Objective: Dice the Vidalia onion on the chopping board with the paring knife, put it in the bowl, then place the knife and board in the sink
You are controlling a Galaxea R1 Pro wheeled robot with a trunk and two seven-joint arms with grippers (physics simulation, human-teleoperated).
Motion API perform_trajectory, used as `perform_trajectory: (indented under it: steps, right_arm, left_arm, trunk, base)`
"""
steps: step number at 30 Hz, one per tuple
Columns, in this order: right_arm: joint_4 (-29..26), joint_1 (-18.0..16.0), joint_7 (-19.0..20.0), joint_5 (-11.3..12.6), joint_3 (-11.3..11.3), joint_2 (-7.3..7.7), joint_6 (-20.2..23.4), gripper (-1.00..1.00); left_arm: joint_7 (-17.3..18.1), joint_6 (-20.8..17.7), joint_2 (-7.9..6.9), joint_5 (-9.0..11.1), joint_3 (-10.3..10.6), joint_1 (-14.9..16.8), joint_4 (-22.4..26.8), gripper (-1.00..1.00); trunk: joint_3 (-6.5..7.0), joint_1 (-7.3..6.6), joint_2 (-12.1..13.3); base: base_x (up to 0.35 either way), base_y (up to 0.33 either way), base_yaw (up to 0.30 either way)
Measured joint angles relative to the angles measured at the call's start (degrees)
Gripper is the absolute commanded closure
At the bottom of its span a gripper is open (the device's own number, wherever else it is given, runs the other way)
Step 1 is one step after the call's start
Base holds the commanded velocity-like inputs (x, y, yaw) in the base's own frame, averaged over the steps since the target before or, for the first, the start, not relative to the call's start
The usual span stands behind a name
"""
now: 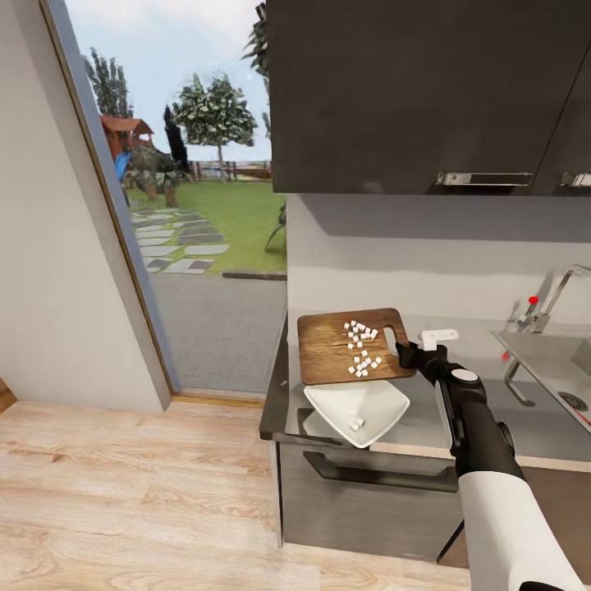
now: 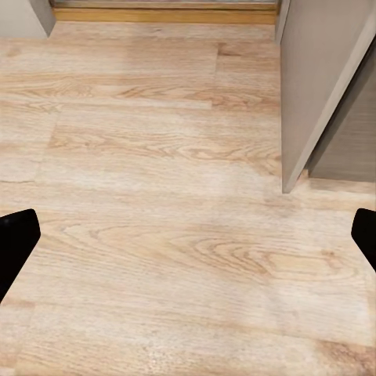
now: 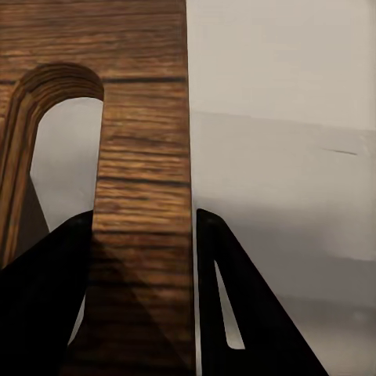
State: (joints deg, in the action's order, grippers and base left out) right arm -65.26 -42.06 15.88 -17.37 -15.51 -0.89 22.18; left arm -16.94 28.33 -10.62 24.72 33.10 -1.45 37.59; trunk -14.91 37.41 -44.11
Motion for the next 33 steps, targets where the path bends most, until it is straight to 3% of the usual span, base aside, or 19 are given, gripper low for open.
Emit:
perform_trajectory:
  steps: [5, 10, 11, 13, 16, 30, 33]
  right_arm:
    - [0.6, 0.0, 0.0, 0.1, 0.0, 0.05, -0.3, 1.0]
    - [2.8, 0.0, 0.0, 0.1, -0.2, 0.23, -5.2, 1.0]
    - [3.2, 0.0, 0.0, -0.2, -1.0, 0.25, -5.6, 1.0]
    - [3.6, 0.0, 0.0, -0.4, -5.4, 0.21, -6.1, 1.0]
    - [3.7, 0.0, 0.1, 0.2, -7.3, 0.18, -6.8, 1.0]
    - [3.9, 0.0, 0.1, 0.3, -7.7, 0.16, -7.5, 1.0]
    - [5.0, 0.0, 0.1, 0.2, -7.7, 0.16, -10.0, 1.0]
  left_arm:
    - [0.0, 0.0, 0.0, 0.0, 0.0, 0.0, 0.0, -1.0]
    - [0.0, 0.0, 0.0, 0.0, 0.0, 0.0, -0.1, -1.0]
    - [0.0, 0.0, 0.0, 0.0, 0.0, 0.0, -0.1, -1.0]
    - [0.0, 0.0, 0.0, 0.0, 0.0, 0.0, -0.1, -1.0]
    - [0.0, 0.0, 0.0, 0.0, 0.0, 0.0, -0.1, -1.0]
    - [0.0, 0.0, 0.0, -0.1, 0.0, 0.0, 0.0, -1.0]
    - [0.0, 0.0, 0.0, -0.1, 0.0, 0.0, 0.0, -1.0]
  trunk:
    - [0.0, 0.0, 0.0]
    - [0.0, 0.0, 0.0]
    - [0.0, 0.0, 0.0]
    - [0.0, 0.0, 0.0]
    - [0.0, 0.0, 0.0]
    - [0.0, 0.0, 0.0]
    - [0.0, 0.0, 0.0]
  base:
    - [0.0, 0.0, 0.0]
    - [0.0, 0.0, 0.0]
    - [0.0, 0.0, 0.0]
    - [0.0, 0.0, 0.0]
    - [0.0, 0.0, 0.0]
    - [0.0, 0.0, 0.0]
    - [0.0, 0.0, 0.0]
